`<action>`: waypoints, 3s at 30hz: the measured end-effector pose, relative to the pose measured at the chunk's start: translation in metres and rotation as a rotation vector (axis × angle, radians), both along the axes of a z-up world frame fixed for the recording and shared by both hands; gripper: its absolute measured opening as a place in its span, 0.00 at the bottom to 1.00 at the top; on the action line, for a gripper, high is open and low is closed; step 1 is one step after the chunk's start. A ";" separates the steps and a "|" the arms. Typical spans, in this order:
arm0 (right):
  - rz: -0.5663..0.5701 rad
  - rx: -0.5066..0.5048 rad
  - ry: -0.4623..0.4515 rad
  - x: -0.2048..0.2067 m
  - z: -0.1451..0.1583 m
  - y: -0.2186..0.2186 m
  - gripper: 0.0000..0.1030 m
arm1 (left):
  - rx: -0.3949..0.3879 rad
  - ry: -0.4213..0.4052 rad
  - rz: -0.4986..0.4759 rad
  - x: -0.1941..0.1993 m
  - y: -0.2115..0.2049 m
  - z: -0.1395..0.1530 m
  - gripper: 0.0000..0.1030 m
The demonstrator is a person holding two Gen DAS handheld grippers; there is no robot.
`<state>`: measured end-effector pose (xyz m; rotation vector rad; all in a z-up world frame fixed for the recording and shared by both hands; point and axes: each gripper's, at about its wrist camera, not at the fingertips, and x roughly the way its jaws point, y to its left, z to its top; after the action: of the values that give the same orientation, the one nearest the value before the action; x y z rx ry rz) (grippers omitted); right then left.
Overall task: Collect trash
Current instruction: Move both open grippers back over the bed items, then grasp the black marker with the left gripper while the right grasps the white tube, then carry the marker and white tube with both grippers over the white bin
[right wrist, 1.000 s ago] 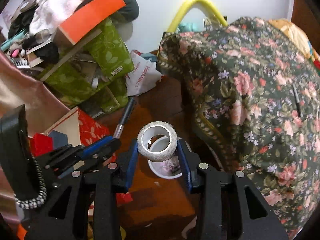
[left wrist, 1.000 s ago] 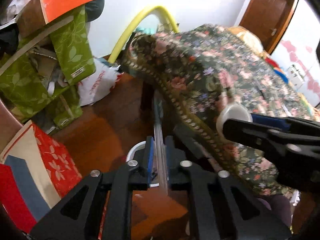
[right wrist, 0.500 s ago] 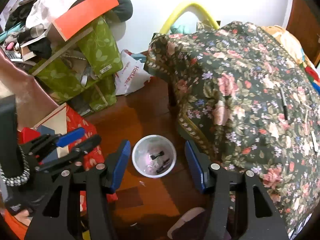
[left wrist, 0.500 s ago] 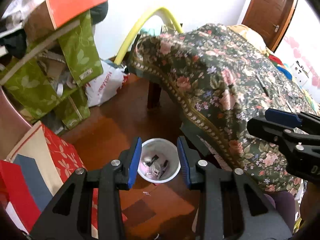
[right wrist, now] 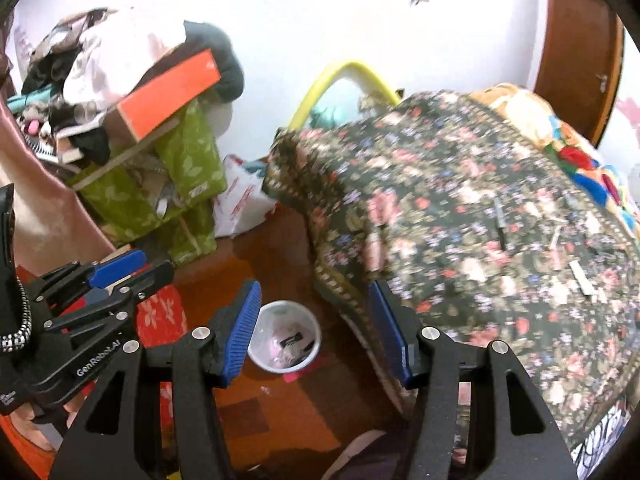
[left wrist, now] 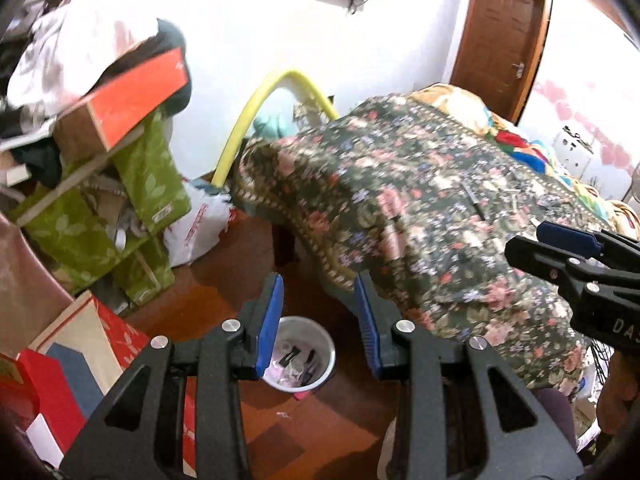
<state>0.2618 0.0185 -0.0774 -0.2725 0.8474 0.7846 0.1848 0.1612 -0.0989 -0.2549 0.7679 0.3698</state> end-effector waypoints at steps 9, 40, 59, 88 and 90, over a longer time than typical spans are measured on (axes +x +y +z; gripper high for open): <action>-0.122 0.038 -0.098 0.015 0.031 -0.072 0.51 | 0.046 -0.053 -0.099 0.031 -0.066 0.034 0.34; -0.541 -0.077 -0.011 0.174 -0.030 -0.312 0.51 | -0.040 0.085 -0.372 0.262 -0.232 -0.042 0.35; -0.663 -0.047 0.202 0.303 -0.140 -0.332 0.51 | -0.072 0.178 -0.315 0.383 -0.198 -0.146 0.35; -0.760 0.013 0.214 0.288 -0.137 -0.330 0.20 | -0.011 0.152 -0.366 0.368 -0.217 -0.134 0.11; -0.749 0.007 0.200 0.279 -0.128 -0.326 0.20 | -0.009 0.133 -0.380 0.354 -0.220 -0.118 0.11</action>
<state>0.5405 -0.3074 -0.2052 0.1381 1.0395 0.1118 0.5389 -0.0591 -0.2170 -0.0889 0.9283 0.0234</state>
